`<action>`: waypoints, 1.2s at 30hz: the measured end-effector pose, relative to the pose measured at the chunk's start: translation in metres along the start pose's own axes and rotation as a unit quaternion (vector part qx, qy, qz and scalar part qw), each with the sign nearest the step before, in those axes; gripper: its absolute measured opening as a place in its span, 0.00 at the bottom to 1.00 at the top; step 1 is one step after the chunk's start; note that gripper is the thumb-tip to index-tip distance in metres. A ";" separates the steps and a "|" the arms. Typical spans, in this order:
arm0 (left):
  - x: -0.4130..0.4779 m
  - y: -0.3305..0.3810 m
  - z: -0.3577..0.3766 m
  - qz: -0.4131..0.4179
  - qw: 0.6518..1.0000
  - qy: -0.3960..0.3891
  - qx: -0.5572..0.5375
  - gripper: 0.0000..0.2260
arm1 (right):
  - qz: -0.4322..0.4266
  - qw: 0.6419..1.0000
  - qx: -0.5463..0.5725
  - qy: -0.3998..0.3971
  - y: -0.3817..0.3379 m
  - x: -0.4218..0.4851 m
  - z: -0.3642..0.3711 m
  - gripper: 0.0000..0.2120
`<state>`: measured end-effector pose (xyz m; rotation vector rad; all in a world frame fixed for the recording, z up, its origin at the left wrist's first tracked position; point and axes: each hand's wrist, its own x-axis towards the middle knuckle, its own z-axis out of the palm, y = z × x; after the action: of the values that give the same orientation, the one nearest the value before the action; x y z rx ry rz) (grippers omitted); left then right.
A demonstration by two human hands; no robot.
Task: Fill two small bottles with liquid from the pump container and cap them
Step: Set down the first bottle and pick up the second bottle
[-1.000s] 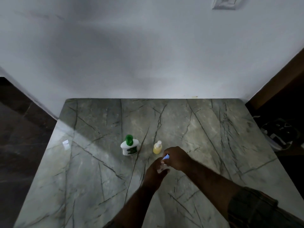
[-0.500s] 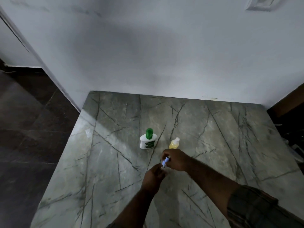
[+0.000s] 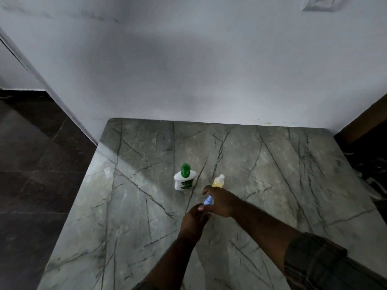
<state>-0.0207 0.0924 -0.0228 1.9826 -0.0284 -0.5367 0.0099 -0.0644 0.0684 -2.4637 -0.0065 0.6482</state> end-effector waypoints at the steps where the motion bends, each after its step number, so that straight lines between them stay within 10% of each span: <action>1: 0.000 0.001 0.001 -0.006 1.000 -0.004 -0.013 0.13 | 0.013 1.000 -0.022 0.016 0.001 0.000 0.002 0.21; 7: 0.005 0.011 0.006 0.002 1.000 -0.009 -0.013 0.07 | -0.049 0.998 -0.049 0.010 0.005 -0.002 -0.017 0.05; 19: 0.009 0.024 0.003 -0.001 0.999 -0.023 -0.033 0.10 | -0.165 0.980 -0.033 0.108 0.017 -0.014 -0.033 0.10; 25: 0.002 0.015 -0.022 -0.028 0.997 0.032 -0.059 0.12 | -0.021 0.979 0.154 0.128 0.056 -0.034 -0.040 0.05; 30: 0.003 0.011 -0.031 -0.094 0.983 0.085 -0.130 0.20 | 0.185 0.858 0.448 0.170 0.079 -0.047 0.023 0.10; 36: 0.000 0.010 -0.034 -0.089 0.983 0.091 -0.130 0.16 | 0.259 0.892 0.284 0.237 0.048 -0.006 0.072 0.09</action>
<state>-0.0057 0.1169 -0.0020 1.7779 0.3200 -0.4465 -0.0349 -0.0665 -0.0060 -1.9689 0.9253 0.1829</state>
